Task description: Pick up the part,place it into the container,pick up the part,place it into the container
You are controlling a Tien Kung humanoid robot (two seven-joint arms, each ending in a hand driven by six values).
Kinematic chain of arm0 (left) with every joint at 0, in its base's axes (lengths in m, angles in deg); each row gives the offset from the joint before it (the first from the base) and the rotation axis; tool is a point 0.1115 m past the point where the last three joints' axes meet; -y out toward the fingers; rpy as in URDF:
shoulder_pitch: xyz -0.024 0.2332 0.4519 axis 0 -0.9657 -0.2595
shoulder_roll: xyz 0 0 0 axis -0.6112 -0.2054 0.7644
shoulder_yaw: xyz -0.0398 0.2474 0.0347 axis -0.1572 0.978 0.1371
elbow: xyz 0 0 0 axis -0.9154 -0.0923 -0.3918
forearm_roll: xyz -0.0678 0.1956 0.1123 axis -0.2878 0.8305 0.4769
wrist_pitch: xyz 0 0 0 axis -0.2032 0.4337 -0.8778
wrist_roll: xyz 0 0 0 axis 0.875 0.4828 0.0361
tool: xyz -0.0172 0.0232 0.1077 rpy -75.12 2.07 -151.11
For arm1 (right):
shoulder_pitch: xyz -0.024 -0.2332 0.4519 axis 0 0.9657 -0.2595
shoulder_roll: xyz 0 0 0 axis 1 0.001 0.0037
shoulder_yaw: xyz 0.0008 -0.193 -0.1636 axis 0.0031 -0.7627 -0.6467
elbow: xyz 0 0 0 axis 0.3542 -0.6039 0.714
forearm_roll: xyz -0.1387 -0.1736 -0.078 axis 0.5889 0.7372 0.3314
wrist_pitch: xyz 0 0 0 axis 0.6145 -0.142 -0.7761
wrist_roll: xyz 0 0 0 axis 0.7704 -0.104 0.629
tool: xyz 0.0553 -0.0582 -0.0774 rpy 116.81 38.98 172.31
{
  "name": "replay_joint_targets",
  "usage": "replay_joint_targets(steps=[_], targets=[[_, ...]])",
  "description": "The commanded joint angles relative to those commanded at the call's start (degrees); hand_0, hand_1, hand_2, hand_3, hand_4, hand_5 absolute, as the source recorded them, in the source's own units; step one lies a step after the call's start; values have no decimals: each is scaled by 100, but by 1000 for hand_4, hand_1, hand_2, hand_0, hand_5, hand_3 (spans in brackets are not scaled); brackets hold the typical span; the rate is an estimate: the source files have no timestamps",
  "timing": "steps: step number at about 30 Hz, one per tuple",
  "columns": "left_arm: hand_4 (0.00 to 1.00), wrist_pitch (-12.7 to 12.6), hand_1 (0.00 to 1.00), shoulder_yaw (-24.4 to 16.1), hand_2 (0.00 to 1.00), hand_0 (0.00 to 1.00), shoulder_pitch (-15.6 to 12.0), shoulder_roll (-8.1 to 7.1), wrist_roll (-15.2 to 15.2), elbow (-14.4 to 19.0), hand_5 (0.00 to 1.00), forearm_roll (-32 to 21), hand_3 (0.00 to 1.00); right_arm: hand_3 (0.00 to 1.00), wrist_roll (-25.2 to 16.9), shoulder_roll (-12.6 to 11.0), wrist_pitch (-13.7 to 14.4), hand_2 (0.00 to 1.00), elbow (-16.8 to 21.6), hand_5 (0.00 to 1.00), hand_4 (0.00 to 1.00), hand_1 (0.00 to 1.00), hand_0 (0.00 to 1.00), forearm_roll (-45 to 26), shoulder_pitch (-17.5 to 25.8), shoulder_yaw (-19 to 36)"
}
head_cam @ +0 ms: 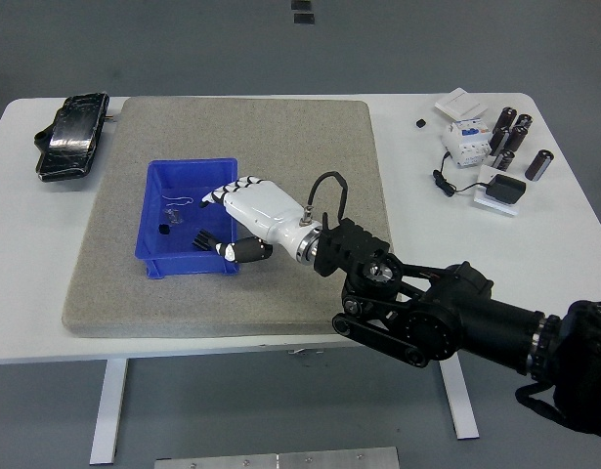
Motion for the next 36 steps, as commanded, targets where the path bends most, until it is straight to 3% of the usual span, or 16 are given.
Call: replay_joint_targets(steps=[5,9,12,13,20,36], targets=[[710,0,617,2,586,665,-9,2,-2,0,567,-1,594,829,-55,0,137,864,-165,561,808,857,900,-129,34,531],[712,1,617,10,586,665,-13,11,0,0,569,-9,595,814,37,-7,28,812,-587,552,798,801,856,-71,48,785],[712,2,617,6,586,665,-14,15,4,0,569,-3,595,814,91,-42,-83,812,-886,552,798,801,856,-37,90,757],[711,2,618,5,586,665,-14,16,4,0,565,0,593,817,99,-46,-103,813,-947,541,792,756,798,-28,105,745],[707,7,617,23,586,665,-4,30,14,0,558,-1,593,823,142,-94,-266,816,-1409,528,794,735,781,20,272,587],[702,13,617,46,584,665,10,10,31,0,552,3,592,817,92,-91,-205,769,-1789,525,799,684,716,-464,323,184]])
